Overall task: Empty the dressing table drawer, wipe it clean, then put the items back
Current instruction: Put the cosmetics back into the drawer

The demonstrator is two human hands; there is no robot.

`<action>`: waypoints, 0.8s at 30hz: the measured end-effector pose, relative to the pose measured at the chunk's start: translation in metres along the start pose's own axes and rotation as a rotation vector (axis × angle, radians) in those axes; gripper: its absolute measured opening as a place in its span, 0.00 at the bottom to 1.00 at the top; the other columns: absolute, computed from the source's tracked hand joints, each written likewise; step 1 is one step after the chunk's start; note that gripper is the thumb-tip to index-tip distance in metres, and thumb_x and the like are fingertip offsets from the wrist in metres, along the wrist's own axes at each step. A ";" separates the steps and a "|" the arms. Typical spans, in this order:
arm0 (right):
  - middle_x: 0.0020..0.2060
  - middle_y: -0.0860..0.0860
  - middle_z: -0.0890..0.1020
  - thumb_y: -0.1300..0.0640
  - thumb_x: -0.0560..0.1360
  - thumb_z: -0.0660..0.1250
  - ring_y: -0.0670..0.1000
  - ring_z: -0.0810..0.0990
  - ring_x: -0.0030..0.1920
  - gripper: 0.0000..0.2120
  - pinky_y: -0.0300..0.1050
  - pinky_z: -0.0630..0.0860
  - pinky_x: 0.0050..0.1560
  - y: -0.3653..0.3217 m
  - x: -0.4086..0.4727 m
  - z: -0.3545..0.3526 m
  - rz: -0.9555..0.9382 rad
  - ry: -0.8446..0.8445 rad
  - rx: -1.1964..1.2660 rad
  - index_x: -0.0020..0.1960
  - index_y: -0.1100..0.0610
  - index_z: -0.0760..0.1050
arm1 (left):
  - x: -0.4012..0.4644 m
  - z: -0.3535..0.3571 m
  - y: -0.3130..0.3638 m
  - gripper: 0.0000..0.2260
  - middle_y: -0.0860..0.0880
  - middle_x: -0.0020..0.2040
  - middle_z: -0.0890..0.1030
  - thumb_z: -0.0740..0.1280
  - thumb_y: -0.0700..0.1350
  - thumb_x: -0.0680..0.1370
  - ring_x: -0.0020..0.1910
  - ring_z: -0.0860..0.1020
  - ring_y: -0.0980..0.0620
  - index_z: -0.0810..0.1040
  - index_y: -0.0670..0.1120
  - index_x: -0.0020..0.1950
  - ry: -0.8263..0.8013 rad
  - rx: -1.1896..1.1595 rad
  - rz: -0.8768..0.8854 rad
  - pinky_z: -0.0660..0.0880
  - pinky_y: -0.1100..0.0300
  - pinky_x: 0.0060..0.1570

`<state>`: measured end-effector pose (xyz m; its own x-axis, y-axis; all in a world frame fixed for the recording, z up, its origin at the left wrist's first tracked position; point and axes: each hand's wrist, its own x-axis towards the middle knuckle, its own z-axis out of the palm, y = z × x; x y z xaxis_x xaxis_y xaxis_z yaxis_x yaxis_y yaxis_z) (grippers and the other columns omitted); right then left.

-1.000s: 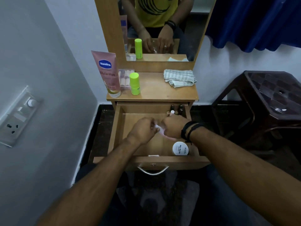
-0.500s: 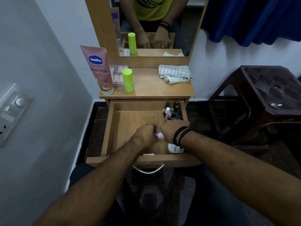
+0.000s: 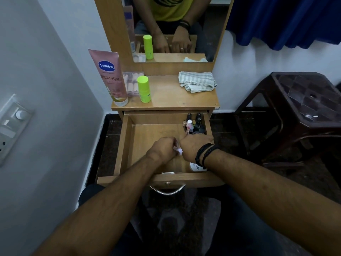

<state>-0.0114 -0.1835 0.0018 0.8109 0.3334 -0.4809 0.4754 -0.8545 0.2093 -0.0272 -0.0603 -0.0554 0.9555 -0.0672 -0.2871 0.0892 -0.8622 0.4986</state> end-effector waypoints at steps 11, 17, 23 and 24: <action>0.48 0.55 0.80 0.47 0.77 0.61 0.60 0.80 0.48 0.10 0.56 0.79 0.49 0.003 0.003 -0.033 -0.097 0.274 0.363 0.47 0.53 0.74 | -0.019 -0.061 -0.008 0.10 0.46 0.56 0.84 0.70 0.45 0.77 0.57 0.81 0.45 0.81 0.46 0.58 0.211 0.046 0.039 0.76 0.54 0.56; 0.52 0.50 0.83 0.49 0.74 0.63 0.57 0.80 0.54 0.13 0.52 0.78 0.54 -0.007 0.015 -0.082 -0.079 0.498 0.686 0.56 0.48 0.79 | -0.025 -0.133 0.000 0.15 0.44 0.60 0.81 0.69 0.46 0.79 0.56 0.80 0.45 0.77 0.46 0.65 0.460 0.089 0.137 0.77 0.50 0.56; 0.59 0.50 0.80 0.50 0.77 0.64 0.54 0.78 0.59 0.18 0.52 0.77 0.58 -0.017 0.033 -0.117 -0.056 0.591 0.859 0.66 0.50 0.75 | -0.013 -0.167 0.013 0.18 0.45 0.70 0.71 0.66 0.47 0.81 0.62 0.77 0.44 0.72 0.47 0.71 0.598 0.084 0.081 0.77 0.50 0.59; 0.61 0.50 0.79 0.50 0.77 0.64 0.54 0.77 0.61 0.20 0.53 0.76 0.60 -0.018 0.037 -0.121 -0.057 0.593 0.874 0.68 0.51 0.73 | -0.009 -0.169 0.013 0.19 0.45 0.71 0.70 0.66 0.48 0.81 0.63 0.76 0.43 0.71 0.47 0.72 0.596 0.069 0.052 0.78 0.49 0.59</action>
<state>0.0516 -0.1078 0.0833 0.9443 0.3211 0.0717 0.2981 -0.7426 -0.5997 0.0127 0.0136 0.0916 0.9530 0.1654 0.2539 0.0386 -0.8973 0.4397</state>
